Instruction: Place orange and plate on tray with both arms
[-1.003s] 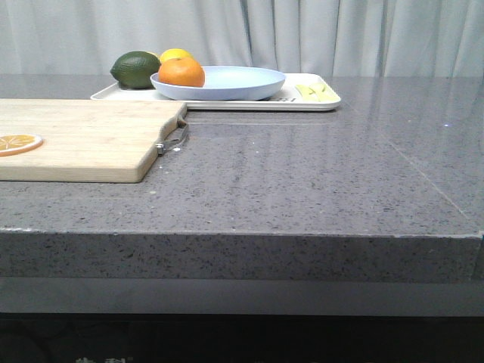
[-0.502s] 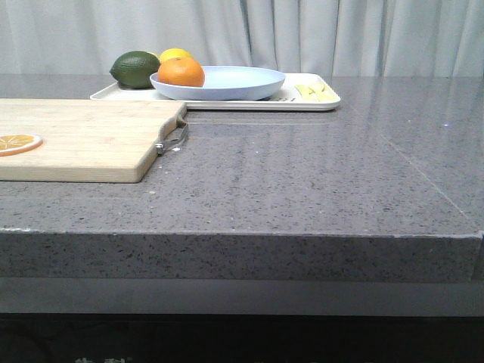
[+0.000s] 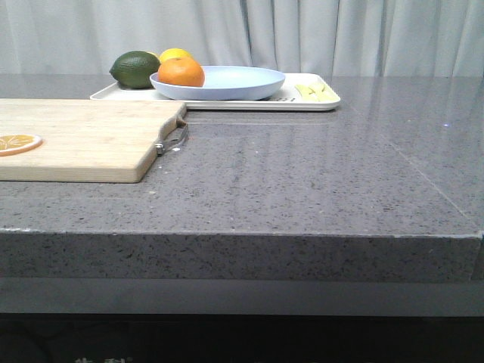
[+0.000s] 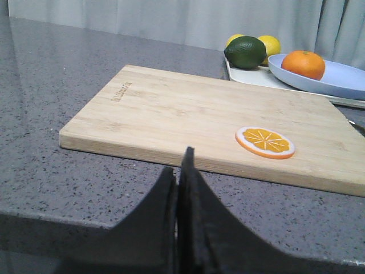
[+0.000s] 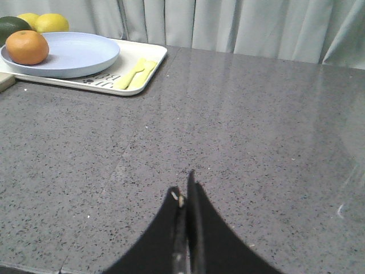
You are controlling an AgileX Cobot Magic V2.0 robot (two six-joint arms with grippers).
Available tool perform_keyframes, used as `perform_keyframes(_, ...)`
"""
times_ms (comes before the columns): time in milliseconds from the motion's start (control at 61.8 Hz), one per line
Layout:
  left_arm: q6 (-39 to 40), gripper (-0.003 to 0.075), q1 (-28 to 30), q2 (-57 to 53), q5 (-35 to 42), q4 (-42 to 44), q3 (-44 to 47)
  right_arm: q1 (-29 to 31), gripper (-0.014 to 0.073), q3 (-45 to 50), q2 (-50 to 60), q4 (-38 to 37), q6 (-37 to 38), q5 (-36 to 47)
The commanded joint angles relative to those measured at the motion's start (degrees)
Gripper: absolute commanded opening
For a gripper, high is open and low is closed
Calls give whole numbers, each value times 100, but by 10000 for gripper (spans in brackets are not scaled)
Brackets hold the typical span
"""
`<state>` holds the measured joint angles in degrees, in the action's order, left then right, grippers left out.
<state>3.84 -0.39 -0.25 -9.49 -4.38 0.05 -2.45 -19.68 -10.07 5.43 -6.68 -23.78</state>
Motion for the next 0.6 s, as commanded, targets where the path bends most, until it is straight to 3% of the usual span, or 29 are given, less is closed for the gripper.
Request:
perform_keyframes(0,23,-18,4,-121,514,-47,24,14,-62,-147,-50,-39,-34,475)
perform_keyframes(210,23,-18,4,-121,514,-47,24,14,-62,-109,-50,-39,-34,554)
perform_keyframes(437,23,-18,4,-121,514,-47,24,14,-62,959,-38,-39,-34,1935)
perform_keyframes(583,23,-18,4,-121,514,-47,24,14,-62,1603,277,-39,-34,2198)
